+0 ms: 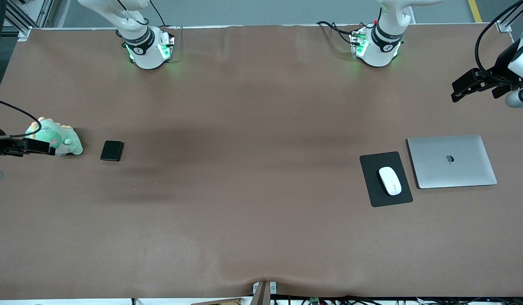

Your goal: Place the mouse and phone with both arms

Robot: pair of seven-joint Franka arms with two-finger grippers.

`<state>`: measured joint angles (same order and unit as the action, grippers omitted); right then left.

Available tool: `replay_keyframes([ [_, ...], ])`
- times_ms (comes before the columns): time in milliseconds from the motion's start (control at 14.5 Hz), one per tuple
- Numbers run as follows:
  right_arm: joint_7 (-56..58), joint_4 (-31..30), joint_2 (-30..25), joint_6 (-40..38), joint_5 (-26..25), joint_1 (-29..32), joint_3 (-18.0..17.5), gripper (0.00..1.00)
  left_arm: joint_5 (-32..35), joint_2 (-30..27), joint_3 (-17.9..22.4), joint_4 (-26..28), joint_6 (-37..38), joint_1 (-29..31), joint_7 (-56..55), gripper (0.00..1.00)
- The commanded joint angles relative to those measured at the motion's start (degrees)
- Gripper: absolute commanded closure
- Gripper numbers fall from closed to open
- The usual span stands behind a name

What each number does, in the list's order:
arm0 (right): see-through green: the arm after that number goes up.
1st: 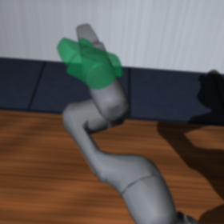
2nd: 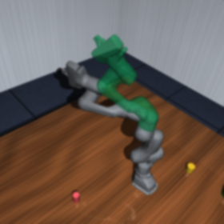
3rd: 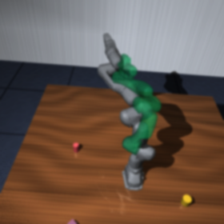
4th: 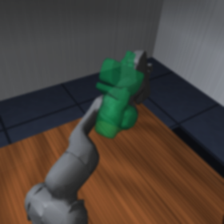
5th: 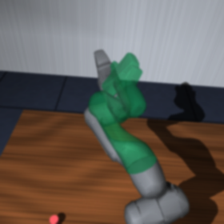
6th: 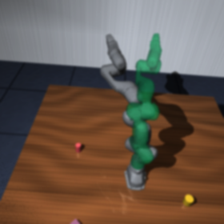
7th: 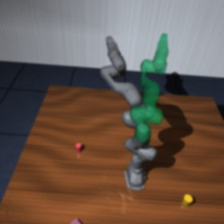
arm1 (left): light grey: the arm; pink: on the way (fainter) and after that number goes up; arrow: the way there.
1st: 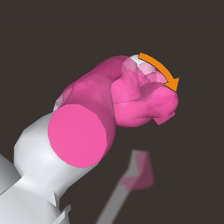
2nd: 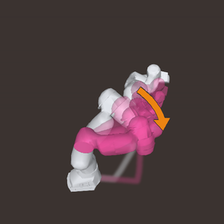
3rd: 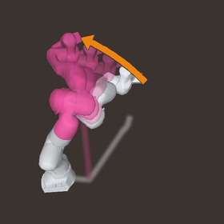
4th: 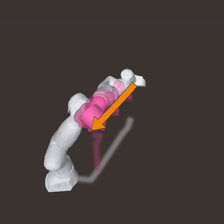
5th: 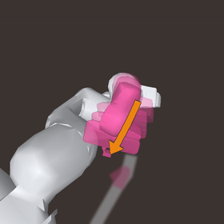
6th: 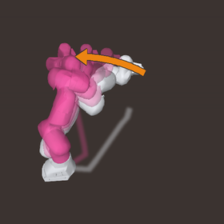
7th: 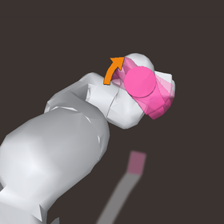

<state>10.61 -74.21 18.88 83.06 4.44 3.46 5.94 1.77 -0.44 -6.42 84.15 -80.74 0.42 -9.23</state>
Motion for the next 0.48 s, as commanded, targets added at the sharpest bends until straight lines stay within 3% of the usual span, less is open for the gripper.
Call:
replay_keyframes([
  [0, 0.2, 5.1, -1.5, -5.2, -0.2, -1.5, -0.8, 0.00, 0.5, -0.6, -0.2, -0.5, 1.6, 0.1, 0.1, 0.00],
  [138, 2.3, 5.3, -2.2, -5.4, -0.1, -1.4, -0.7, 0.00, 0.5, -0.6, -0.2, -0.5, 1.6, 0.1, 0.1, 0.00],
  [415, 4.3, 0.5, -11.2, -6.8, -0.5, -1.6, -0.7, 0.00, 0.5, -0.6, -0.2, -0.5, 1.6, 0.0, -0.1, 0.00],
])
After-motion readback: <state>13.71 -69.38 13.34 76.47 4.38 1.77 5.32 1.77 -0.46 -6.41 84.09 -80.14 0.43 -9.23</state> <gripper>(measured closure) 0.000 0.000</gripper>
